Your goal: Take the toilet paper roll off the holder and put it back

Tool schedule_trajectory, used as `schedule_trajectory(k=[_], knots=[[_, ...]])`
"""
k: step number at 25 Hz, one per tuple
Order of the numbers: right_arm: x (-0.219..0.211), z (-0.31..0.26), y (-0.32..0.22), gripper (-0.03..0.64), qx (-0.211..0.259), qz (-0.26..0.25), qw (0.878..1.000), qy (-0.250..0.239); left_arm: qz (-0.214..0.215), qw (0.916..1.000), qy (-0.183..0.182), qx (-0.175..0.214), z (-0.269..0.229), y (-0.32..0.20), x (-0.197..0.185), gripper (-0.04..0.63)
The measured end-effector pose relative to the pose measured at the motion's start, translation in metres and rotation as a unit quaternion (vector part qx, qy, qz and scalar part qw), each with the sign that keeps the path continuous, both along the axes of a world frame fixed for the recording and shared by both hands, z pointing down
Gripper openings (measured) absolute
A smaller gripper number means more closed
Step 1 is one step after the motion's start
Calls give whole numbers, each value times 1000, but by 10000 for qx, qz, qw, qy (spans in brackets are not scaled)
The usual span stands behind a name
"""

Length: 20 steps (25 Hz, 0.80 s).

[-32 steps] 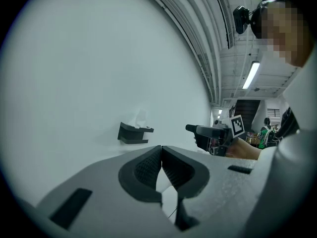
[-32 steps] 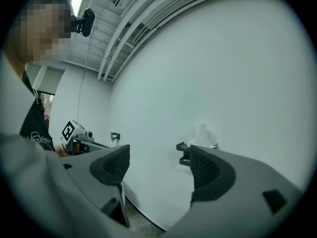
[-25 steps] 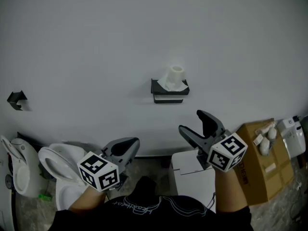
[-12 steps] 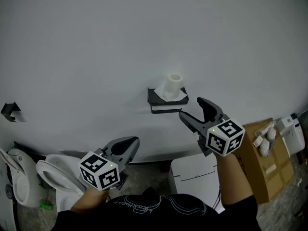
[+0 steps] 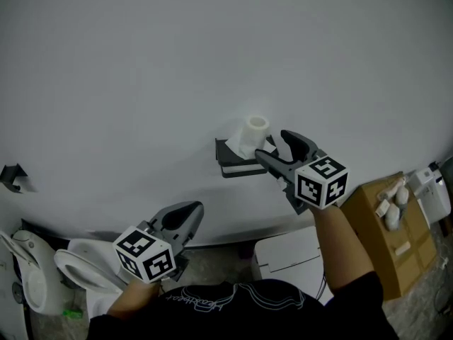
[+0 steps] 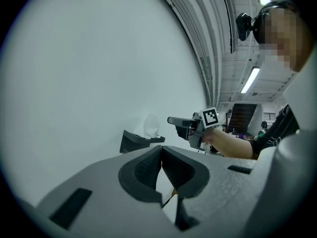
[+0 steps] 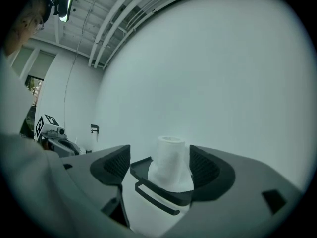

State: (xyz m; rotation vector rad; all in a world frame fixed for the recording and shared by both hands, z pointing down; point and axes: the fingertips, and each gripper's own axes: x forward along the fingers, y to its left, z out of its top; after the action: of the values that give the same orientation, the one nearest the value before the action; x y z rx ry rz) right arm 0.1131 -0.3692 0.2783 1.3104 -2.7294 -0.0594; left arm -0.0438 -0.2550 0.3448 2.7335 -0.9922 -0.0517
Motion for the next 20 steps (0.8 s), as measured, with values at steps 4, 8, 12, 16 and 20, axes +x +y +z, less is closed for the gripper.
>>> schedule_trajectory(k=[4,8,12,16,20], knots=[[-7,8,-23,367,-70,-37,10000,48,-138,9999,14,-87,6,-12,-9,6],[-8,17,-41,367,-168,24,9998,90,-230,9996,0,-174,14,-18,-16,6],[-12,25,-54,365,-245,15,9996,137,-315,9993,-19,-224,18,-25,-23,6],[-18,28,-62,341,-260,14,9994,228,-418,9990,-112,-95,16,-27,-31,6],[-22,30,-64,328,-289,-3,9992,261,-493,9987,-127,-84,18,-29,-37,6]])
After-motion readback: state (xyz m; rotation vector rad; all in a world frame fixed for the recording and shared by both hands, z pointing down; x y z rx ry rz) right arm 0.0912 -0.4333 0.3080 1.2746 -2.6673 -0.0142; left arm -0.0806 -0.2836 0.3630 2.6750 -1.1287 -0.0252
